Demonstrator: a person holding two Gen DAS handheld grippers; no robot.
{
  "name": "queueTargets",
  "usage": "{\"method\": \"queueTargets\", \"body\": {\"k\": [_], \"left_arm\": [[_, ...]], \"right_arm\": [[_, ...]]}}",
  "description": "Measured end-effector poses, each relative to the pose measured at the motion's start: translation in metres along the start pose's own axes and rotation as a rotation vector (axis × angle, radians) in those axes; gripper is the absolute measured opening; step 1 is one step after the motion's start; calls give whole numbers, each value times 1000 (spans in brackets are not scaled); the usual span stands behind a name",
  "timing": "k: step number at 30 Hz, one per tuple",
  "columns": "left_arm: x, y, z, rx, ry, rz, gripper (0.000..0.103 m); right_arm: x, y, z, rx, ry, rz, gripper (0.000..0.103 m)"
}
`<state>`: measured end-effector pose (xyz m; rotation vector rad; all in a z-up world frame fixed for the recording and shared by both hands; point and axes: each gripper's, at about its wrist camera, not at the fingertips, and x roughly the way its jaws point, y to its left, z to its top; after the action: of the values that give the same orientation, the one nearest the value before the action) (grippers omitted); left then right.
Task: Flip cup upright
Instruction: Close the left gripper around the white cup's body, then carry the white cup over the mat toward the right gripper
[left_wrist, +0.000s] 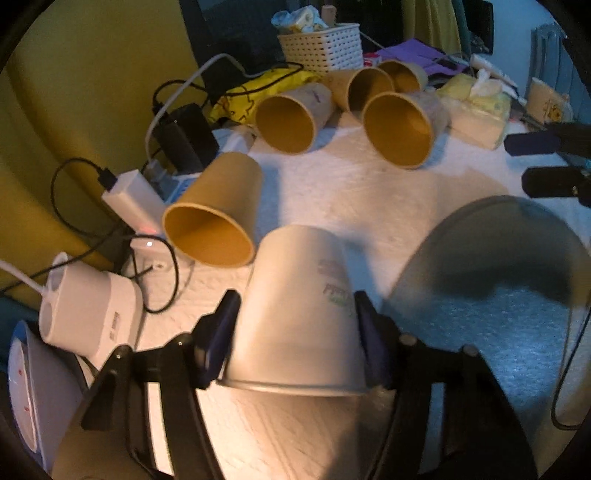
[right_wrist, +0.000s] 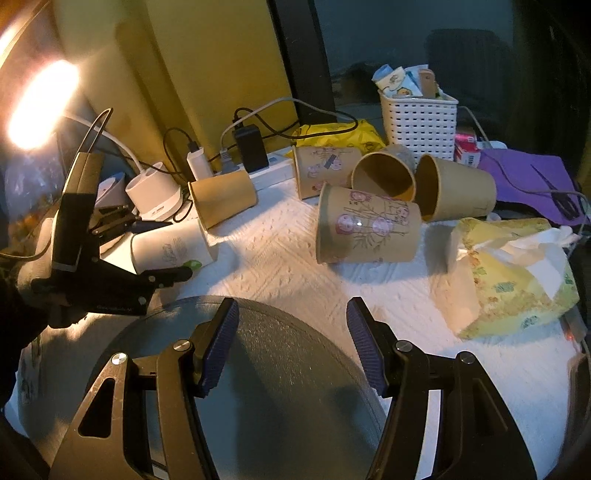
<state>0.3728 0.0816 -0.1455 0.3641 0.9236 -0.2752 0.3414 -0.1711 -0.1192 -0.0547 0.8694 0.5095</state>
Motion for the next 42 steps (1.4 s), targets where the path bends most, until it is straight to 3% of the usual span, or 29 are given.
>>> {"method": "queueTargets", "body": {"k": [8,21,31,42], "left_arm": [[-42,-20,-3,-31,-85,-82,63],[-107,-122,-7,86,-189,-287,63],[-96,-185,-18,208,-156,-381,63],[-85,-205,-27,261,-100,-409,67]], "right_arm": [[-33,9,-11,-10,-30,-23,64],[-99,10,-73,26,-31,-70,64],[-111,-10,-116,95,-11,-93,64],[-88,-17,-119,71,19,-50,64]]}}
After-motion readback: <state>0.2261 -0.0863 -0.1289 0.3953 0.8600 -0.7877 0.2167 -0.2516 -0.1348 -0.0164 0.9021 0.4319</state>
